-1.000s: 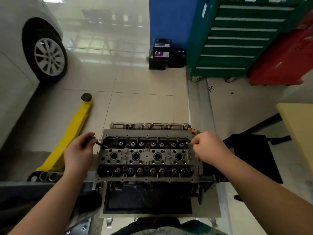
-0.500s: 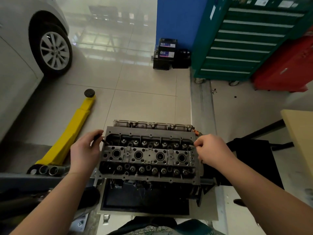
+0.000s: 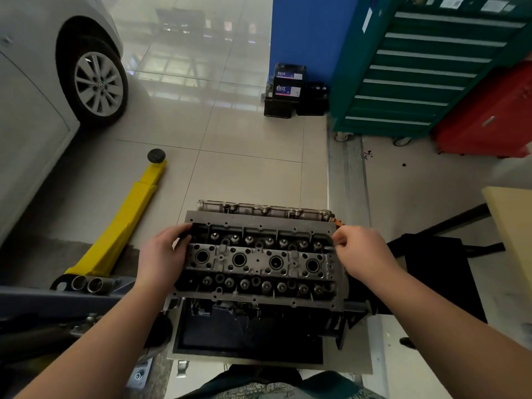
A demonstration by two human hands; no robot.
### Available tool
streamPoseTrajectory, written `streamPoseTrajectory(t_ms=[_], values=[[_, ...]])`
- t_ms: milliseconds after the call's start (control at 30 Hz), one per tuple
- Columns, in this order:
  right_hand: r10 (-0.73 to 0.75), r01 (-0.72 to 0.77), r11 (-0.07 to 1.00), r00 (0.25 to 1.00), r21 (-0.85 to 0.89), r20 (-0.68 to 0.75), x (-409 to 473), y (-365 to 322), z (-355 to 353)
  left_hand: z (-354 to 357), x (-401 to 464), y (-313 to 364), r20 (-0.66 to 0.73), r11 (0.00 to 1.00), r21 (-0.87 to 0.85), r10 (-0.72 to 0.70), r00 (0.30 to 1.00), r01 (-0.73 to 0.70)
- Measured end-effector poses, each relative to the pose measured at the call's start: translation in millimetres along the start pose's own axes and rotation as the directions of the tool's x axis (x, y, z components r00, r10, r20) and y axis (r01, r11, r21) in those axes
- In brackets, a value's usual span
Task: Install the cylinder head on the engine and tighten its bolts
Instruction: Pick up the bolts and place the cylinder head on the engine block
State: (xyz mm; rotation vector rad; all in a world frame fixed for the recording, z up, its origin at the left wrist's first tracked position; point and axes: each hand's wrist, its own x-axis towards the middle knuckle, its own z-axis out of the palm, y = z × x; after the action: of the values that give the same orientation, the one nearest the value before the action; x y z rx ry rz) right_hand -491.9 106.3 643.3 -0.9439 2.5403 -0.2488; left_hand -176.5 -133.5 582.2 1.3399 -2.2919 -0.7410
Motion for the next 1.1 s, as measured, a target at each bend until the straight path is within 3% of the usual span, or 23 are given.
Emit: streamPoseTrajectory(t_ms=[100,167,267,400,533,667,767,833,933,967,1033,1100], values=[[-0.031,0.035,0.998,0.997,0.057,-0.070,2,1,0,9,-4,-1,0.035,0.998,0.054,0.010,0.999,-0.012],[-0.050,0.058,0.995,0.994,0.078,-0.101,1,1,1,16,-5,-5,0.081,0.996,0.040,-0.082,0.993,0.079],[-0.065,0.073,0.994,0.992,0.078,-0.111,3,2,2,22,-3,-8,0.151,0.940,-0.159,-0.281,0.948,0.303],[-0.066,0.073,0.995,0.993,0.069,-0.102,5,3,1,18,-1,-7,0.250,0.722,-0.461,-0.453,0.856,0.517],[-0.129,0.132,0.991,0.986,0.022,-0.107,1,3,4,15,7,-11,0.222,0.787,-0.393,-0.421,0.879,0.476],[-0.166,0.170,0.985,0.983,0.044,-0.079,0,6,15,19,15,-10,0.285,0.761,-0.299,-0.505,0.815,0.576],[-0.178,0.181,0.977,0.983,0.113,-0.038,-1,8,26,22,20,-14,0.256,0.762,-0.271,-0.531,0.808,0.588],[-0.156,0.167,0.972,0.985,0.164,-0.077,-4,9,35,25,26,-22,0.311,0.679,-0.295,-0.597,0.739,0.672],[-0.004,0.036,0.990,0.974,0.137,-0.225,-4,16,46,31,28,-27,0.486,0.490,-0.321,-0.649,0.585,0.810],[0.097,-0.054,0.975,0.976,0.216,-0.196,-2,19,49,30,28,-26,0.543,0.444,-0.306,-0.646,0.537,0.842],[0.302,-0.284,0.805,0.952,0.522,0.053,2,21,53,29,26,-23,0.641,0.365,-0.272,-0.621,0.451,0.890],[0.319,-0.411,0.623,0.910,0.665,0.264,9,26,58,28,24,-23,0.693,0.346,-0.241,-0.592,0.410,0.907]])
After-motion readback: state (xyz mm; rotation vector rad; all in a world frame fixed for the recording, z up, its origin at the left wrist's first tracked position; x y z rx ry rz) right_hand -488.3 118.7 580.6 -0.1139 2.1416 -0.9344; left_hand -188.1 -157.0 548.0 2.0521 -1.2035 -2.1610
